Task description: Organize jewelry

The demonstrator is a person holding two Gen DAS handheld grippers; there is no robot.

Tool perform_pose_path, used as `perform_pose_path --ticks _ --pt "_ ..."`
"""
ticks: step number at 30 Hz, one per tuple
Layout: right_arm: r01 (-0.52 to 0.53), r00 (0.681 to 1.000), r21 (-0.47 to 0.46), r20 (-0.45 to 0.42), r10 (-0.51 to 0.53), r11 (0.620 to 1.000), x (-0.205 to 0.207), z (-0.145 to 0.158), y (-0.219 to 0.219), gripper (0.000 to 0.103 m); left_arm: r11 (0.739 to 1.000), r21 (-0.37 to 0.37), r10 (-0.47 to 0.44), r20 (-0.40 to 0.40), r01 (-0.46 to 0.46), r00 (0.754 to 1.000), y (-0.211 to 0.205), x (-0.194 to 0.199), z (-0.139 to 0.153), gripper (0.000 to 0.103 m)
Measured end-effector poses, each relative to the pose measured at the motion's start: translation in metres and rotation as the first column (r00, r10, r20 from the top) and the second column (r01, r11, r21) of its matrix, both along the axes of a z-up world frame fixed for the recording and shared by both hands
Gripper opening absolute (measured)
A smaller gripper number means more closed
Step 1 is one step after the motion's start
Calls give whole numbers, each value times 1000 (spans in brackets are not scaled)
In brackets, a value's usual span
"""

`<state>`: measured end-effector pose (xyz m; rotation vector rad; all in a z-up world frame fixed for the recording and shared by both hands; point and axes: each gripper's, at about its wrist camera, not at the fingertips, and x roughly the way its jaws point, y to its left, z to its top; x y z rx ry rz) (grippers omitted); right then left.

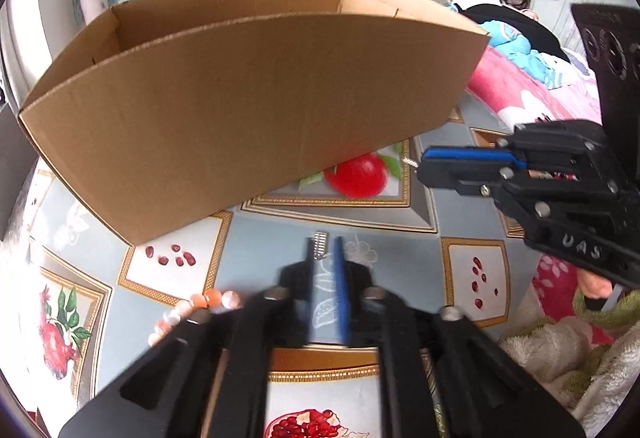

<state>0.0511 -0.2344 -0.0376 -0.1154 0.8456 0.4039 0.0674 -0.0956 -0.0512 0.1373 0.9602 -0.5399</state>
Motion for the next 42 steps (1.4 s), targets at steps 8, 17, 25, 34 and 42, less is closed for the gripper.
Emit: perform_pose_path --ticks 8,17,25,34,42 --pt "42 999 55 -5 -42 998 -1 -2 -6 3 997 67 -41 -17 42 999 -12 14 -6 19" --pt "74 997 106 2 -75 992 -3 -3 -13 3 976 196 -104 11 100 994 -37 13 -7 4" --pt "91 995 158 22 -95 983 -7 1 -24 3 970 218 -115 22 108 993 -46 13 -8 4" --pt "89 993 163 57 -99 983 -14 11 -25 3 982 168 -101 60 89 993 -34 -3 11 4" --pt "46 982 244 165 -88 969 -30 62 -36 3 997 -10 -76 222 80 972 -9 -22 92 4"
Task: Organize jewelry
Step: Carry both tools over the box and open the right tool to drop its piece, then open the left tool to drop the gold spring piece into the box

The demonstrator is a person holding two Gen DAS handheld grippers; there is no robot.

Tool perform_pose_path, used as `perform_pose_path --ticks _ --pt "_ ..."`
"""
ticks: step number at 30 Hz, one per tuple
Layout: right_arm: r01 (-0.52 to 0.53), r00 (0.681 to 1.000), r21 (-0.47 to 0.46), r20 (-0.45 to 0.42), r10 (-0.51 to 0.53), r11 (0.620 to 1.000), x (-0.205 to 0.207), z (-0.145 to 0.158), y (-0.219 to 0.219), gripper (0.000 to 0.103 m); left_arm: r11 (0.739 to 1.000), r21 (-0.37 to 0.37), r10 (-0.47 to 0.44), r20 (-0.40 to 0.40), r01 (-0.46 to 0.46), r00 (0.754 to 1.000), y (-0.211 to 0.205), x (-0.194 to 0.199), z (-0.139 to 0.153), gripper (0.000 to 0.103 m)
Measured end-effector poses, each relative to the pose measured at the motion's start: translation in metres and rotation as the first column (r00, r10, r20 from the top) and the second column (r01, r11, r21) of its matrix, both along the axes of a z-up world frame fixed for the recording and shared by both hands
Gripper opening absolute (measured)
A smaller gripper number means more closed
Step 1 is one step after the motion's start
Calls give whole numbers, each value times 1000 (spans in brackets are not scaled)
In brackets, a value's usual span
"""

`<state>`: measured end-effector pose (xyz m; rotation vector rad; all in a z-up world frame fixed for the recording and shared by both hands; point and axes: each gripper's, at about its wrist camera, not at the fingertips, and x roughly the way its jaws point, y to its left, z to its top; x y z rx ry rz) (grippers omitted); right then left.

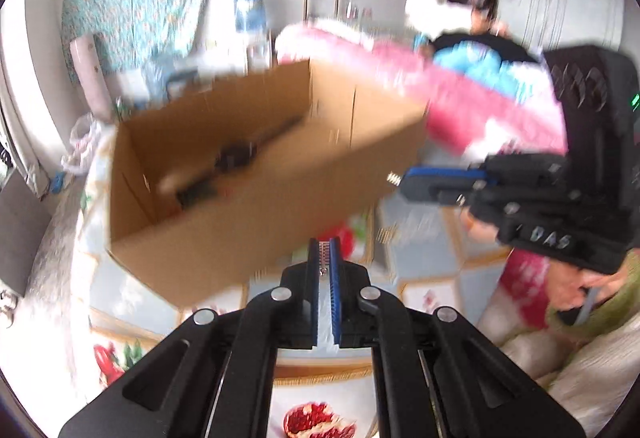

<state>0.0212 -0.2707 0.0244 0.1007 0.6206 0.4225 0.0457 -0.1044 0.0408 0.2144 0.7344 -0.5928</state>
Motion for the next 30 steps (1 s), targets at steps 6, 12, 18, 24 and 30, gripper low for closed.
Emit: perform_pose_path --ticks 6,12,18,24,30 --pt "-7 995 54 103 1 999 19 37 -15 3 996 -86 21 105 -12 994 -6 24 38 4" --pt "17 1000 47 23 -18 999 75 33 -25 3 989 -138 43 -27 -47 999 -15 90 25 4" --pt "11 997 25 -79 -9 1000 126 24 -36 7 988 -147 32 -147 -54 989 -38 153 10 5" --pt "55 994 21 -97 -53 998 147 22 -50 24 980 -175 48 -263 -96 964 -51 191 -6 5" --pt "98 993 46 -63 -95 994 139 31 -70 26 973 -205 50 -274 -109 960 -47 191 -5 6"
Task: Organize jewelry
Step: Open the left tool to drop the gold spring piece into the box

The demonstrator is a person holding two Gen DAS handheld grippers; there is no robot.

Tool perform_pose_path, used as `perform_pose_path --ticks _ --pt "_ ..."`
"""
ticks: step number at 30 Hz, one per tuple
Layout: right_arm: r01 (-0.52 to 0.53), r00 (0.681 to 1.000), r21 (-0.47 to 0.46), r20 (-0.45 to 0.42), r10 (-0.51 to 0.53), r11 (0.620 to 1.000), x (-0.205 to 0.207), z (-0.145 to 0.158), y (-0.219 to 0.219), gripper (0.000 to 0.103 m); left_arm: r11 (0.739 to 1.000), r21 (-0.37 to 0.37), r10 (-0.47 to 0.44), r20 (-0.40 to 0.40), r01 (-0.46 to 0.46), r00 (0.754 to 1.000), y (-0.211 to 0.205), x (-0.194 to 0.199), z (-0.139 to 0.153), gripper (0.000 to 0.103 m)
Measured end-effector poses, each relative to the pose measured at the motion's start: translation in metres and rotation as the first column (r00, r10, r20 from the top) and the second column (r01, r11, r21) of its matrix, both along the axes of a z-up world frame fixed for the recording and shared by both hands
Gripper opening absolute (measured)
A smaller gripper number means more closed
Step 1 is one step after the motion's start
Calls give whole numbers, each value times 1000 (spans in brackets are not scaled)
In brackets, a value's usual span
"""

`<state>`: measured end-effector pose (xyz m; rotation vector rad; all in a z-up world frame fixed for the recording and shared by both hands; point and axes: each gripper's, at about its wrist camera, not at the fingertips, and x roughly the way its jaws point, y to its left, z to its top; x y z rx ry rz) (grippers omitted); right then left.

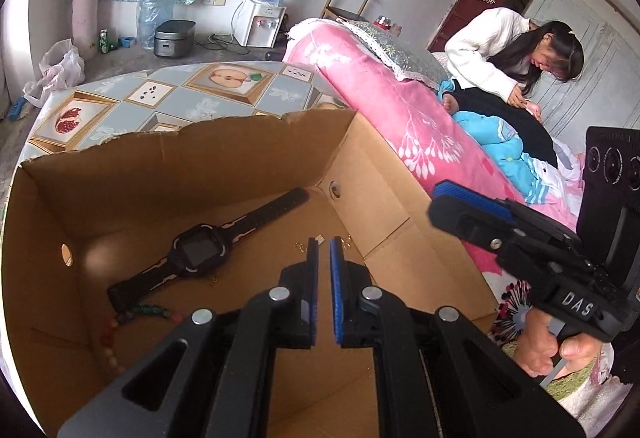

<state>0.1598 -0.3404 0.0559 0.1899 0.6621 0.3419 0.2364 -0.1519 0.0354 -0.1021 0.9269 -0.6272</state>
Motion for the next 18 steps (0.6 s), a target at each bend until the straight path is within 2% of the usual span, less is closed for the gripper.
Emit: perform_pose_path --ticks 6,10,14,18 --pt "52 998 25 20 -53 998 -19 8 -19 33 1000 -11 4 27 -4 1000 7 -13 12 6" --pt "71 996 43 48 -73 997 -45 13 -23 43 1000 -30 5 77 -3 997 16 -36 24 9" --pt "87 994 46 68 -90 995 -75 9 -25 46 1000 -28 5 148 -1 989 30 -69 31 24" --pt "115 992 44 48 -117 992 -102 -2 -28 48 1000 -5 7 189 -6 982 53 -103 31 45"
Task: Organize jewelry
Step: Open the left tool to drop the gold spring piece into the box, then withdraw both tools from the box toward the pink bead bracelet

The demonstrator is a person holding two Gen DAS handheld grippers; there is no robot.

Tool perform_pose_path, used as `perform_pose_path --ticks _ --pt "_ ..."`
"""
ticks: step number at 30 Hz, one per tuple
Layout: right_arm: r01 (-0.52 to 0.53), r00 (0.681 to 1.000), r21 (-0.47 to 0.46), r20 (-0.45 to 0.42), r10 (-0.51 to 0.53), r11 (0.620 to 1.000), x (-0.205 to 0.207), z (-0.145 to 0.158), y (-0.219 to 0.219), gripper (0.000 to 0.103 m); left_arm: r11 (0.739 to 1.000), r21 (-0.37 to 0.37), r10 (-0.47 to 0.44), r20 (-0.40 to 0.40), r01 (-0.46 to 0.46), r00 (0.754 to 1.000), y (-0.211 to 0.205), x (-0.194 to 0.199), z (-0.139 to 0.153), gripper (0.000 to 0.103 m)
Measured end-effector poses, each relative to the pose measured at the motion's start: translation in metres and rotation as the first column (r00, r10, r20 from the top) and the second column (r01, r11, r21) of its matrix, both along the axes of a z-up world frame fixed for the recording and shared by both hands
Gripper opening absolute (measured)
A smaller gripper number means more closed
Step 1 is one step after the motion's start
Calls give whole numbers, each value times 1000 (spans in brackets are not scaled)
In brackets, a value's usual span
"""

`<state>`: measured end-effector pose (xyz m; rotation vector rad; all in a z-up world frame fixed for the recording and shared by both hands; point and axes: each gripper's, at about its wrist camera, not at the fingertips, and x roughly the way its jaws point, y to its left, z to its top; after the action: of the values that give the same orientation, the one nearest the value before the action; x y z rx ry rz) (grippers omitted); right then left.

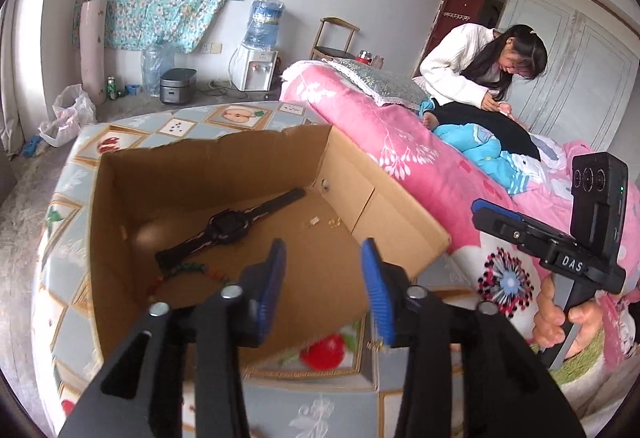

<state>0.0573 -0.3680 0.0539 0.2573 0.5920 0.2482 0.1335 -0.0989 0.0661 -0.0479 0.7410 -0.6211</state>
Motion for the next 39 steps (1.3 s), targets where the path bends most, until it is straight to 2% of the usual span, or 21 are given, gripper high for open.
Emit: perform_pose_path --ticks 5,6,10,11,15,20,24,33,39 --pt "18 997 19 -72 -16 1000 -25 -17 -2 55 998 47 39 17 -40 999 34 -37 -5 66" --pt "13 996 22 -89 -11 1000 -27 -21 -1 59 997 58 45 16 -46 999 39 -43 -7 70" --pt "-7 983 28 -181 12 1000 -29 -45 6 61 991 111 80 -8 -79 997 54 -64 -21 74" --pt "-7 980 22 -198 11 1000 -29 -50 9 61 989 113 95 -33 -91 995 58 -68 -29 74" --pt "-14 970 26 -244 19 1000 -24 -70 26 61 987 114 125 -140 -110 982 59 -76 -60 74" --pt "-25 960 -28 -278 16 999 -14 -85 53 61 962 244 160 -142 -122 977 47 -83 -94 74" --pt "-23 959 -52 -285 7 998 -14 -92 65 61 945 309 161 -147 -109 976 43 -80 -113 74" --pt "-22 953 -27 -303 13 999 -13 -99 63 61 919 387 123 -95 -77 988 34 -83 -118 60" --pt "-15 953 -17 -302 10 1000 -11 -100 58 61 917 397 98 -118 -44 988 28 -84 -122 50"
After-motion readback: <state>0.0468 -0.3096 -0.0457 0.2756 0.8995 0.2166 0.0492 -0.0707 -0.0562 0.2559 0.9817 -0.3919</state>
